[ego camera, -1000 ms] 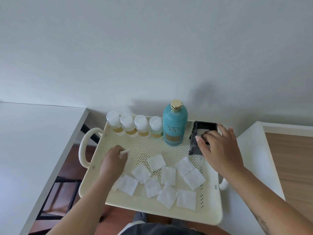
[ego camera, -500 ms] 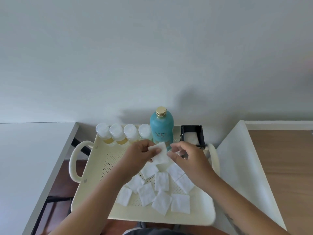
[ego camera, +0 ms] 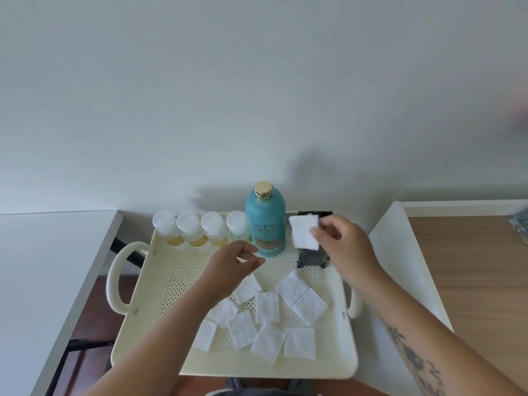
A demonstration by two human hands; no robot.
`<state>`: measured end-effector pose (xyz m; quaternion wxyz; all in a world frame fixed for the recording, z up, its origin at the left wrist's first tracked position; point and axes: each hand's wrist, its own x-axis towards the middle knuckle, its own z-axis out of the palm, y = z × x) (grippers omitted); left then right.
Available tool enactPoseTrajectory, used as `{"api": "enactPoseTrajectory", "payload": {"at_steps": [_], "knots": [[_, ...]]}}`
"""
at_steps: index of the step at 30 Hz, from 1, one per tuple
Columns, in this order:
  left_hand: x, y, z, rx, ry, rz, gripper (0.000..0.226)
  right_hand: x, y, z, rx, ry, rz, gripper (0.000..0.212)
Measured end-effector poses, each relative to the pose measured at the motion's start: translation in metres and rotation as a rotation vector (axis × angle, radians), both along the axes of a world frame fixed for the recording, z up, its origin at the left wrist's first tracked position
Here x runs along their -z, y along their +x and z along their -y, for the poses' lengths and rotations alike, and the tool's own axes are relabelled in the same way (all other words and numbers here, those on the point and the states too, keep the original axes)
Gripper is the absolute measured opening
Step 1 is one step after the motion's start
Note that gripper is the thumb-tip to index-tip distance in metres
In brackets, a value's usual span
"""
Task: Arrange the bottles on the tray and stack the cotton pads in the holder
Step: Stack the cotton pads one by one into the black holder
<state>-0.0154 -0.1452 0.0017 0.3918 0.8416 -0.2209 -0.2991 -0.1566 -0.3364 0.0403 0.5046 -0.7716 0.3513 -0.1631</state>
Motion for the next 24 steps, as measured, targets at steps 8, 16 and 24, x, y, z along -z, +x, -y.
{"api": "enactPoseTrajectory", "payload": {"at_steps": [8,16,24], "knots": [[0.045,0.006,-0.021,0.07,0.296,0.243,0.029,0.007,0.005,0.026,0.123,0.003,-0.066,0.008],[0.06,0.001,-0.021,0.135,0.362,0.374,0.038,0.016,0.015,0.021,0.068,-0.123,-0.255,0.013],[0.068,-0.001,-0.022,0.168,0.38,0.362,0.031,0.027,-0.01,0.021,-0.11,-0.696,-0.068,0.016]]}}
